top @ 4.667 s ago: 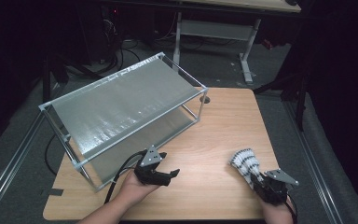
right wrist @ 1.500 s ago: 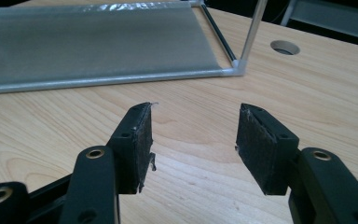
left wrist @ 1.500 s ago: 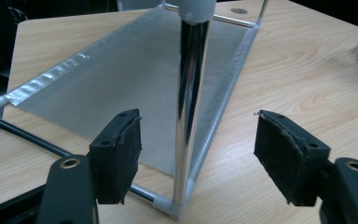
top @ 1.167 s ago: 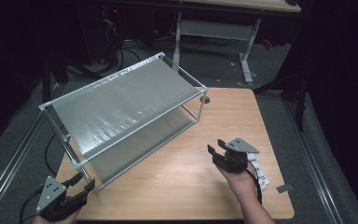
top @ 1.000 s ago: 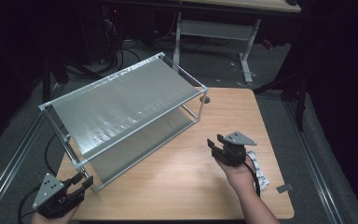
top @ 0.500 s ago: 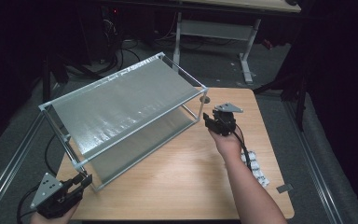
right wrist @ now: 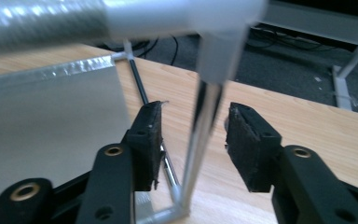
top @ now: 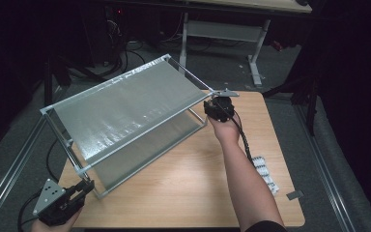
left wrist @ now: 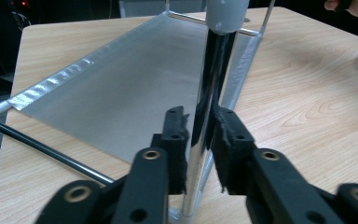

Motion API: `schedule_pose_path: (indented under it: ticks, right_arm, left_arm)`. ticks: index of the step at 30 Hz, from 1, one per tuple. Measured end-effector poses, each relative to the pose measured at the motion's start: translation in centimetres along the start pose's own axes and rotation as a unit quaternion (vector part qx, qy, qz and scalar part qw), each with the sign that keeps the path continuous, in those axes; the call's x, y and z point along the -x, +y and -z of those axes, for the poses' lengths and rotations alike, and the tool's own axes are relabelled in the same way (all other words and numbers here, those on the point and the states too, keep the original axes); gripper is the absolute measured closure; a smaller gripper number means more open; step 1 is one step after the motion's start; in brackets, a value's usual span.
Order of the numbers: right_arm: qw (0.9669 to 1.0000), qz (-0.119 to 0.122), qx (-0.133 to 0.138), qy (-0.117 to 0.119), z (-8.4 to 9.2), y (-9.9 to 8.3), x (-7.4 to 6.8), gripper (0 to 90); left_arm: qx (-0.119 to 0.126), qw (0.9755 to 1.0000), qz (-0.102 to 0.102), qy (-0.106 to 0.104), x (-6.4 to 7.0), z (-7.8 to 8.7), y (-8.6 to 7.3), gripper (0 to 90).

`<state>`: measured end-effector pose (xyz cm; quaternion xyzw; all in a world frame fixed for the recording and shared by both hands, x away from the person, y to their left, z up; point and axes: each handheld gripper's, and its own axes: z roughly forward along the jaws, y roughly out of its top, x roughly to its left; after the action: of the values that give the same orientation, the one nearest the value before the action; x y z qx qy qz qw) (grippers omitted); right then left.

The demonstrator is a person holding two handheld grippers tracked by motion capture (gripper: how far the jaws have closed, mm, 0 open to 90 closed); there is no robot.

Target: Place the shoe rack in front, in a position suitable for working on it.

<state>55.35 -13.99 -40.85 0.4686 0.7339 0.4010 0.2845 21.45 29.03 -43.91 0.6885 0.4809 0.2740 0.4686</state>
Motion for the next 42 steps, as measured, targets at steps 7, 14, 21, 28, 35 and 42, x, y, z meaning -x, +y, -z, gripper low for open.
schedule_pose_path:
  ticks: [7,14,21,28,35,42]
  right_arm:
    - [1.0000,0.002,0.005,0.003,0.2,0.2,-0.2,69.7]
    - [1.0000,0.004,0.004,0.002,0.7,-0.1,0.3,79.9]
    - [0.9999,0.004,0.008,-0.005,2.3,-1.1,0.9,79.8]
    - [0.9998,0.005,0.013,-0.016,5.3,-3.0,2.3,79.7]
    - [0.9990,-0.009,0.028,-0.034,9.1,-5.9,4.4,79.8]
    - [0.9967,-0.028,0.029,-0.070,12.6,-8.1,8.1,79.6]
  left_arm:
    - [0.003,0.9998,-0.015,0.009,0.3,0.1,0.1,80.9]
    - [0.004,0.9998,-0.015,0.011,0.3,0.3,0.2,81.1]
    - [0.004,0.9998,-0.018,0.006,0.5,0.2,0.2,81.2]
    - [0.000,0.9996,-0.027,-0.007,1.2,-0.1,0.2,81.2]
    - [-0.018,0.9990,-0.034,-0.025,2.6,-1.2,0.8,81.3]
    - [-0.052,0.9954,-0.060,-0.054,5.5,-3.8,2.7,81.2]
